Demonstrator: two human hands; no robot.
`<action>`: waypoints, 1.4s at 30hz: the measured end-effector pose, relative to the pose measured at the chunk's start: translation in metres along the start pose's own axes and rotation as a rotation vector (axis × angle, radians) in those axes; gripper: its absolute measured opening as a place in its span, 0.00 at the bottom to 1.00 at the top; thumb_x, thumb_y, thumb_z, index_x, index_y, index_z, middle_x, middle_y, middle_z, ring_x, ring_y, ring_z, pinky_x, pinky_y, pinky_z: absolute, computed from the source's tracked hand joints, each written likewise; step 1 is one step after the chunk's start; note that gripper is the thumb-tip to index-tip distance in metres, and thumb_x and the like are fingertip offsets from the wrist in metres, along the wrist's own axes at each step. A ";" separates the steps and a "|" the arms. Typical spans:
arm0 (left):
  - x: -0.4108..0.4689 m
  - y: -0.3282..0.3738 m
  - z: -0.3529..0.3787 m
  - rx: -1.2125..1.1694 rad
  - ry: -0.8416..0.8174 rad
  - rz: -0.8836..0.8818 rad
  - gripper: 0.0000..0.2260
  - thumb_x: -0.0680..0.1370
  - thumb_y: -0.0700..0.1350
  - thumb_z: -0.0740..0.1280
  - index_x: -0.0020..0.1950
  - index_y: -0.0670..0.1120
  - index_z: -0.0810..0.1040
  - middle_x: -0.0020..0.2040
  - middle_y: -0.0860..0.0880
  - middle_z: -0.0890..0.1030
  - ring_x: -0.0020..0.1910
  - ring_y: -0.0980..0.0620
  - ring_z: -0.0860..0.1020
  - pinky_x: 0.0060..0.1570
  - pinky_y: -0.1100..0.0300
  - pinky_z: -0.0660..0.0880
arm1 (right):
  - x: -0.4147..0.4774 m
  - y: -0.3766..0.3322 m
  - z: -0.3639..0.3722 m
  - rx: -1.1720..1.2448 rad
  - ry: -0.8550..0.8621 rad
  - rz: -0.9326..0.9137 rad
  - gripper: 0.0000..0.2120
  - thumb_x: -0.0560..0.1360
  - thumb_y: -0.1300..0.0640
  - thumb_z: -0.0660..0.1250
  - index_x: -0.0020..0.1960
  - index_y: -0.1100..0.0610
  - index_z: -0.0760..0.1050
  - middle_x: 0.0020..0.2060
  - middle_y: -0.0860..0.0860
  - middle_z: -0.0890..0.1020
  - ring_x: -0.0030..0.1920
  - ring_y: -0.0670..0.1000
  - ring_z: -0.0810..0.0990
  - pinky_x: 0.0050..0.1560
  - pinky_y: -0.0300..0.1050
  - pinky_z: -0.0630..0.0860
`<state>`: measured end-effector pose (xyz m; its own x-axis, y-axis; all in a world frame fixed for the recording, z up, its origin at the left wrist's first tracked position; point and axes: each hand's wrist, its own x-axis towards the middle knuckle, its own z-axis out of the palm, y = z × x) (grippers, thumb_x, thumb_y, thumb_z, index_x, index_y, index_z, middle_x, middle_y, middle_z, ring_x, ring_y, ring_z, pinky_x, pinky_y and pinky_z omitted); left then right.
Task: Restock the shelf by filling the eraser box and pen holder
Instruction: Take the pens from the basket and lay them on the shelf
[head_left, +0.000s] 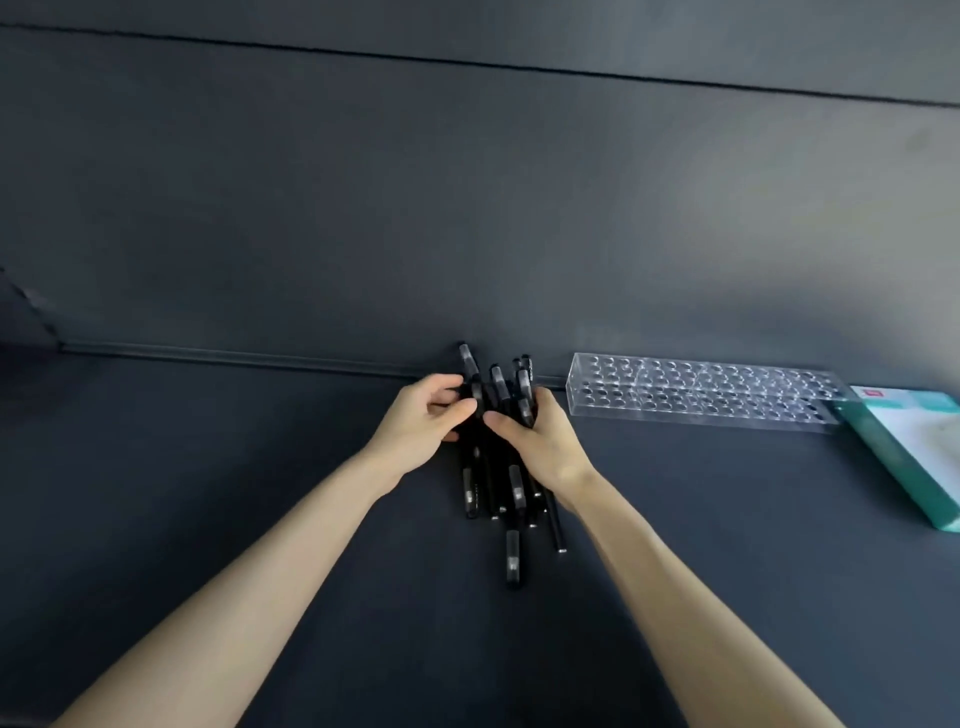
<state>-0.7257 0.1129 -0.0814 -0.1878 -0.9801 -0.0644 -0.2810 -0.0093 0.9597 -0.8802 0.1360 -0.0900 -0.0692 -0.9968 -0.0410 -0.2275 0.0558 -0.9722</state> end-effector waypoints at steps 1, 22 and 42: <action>-0.002 -0.002 0.000 0.042 0.003 0.009 0.19 0.78 0.45 0.66 0.69 0.46 0.71 0.62 0.46 0.76 0.54 0.57 0.77 0.49 0.66 0.76 | 0.001 0.002 -0.001 -0.034 0.027 -0.013 0.14 0.74 0.57 0.69 0.57 0.54 0.69 0.52 0.50 0.79 0.54 0.48 0.78 0.55 0.40 0.73; -0.065 -0.022 0.003 0.606 -0.305 0.231 0.39 0.68 0.63 0.71 0.75 0.58 0.58 0.77 0.60 0.49 0.74 0.67 0.40 0.74 0.60 0.47 | -0.072 0.010 -0.066 -0.535 -0.365 -0.087 0.42 0.60 0.36 0.73 0.71 0.40 0.62 0.73 0.34 0.54 0.73 0.36 0.43 0.75 0.47 0.46; -0.044 -0.032 -0.002 0.529 -0.122 0.321 0.08 0.80 0.48 0.63 0.56 0.50 0.78 0.74 0.56 0.64 0.73 0.57 0.61 0.67 0.61 0.60 | -0.050 0.016 -0.032 -0.876 -0.175 -0.243 0.38 0.69 0.33 0.65 0.73 0.46 0.60 0.73 0.45 0.56 0.71 0.50 0.51 0.70 0.47 0.48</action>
<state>-0.7061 0.1561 -0.1088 -0.4373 -0.8878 0.1432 -0.6143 0.4112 0.6734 -0.9112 0.1881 -0.0961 0.2077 -0.9775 0.0375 -0.8748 -0.2027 -0.4401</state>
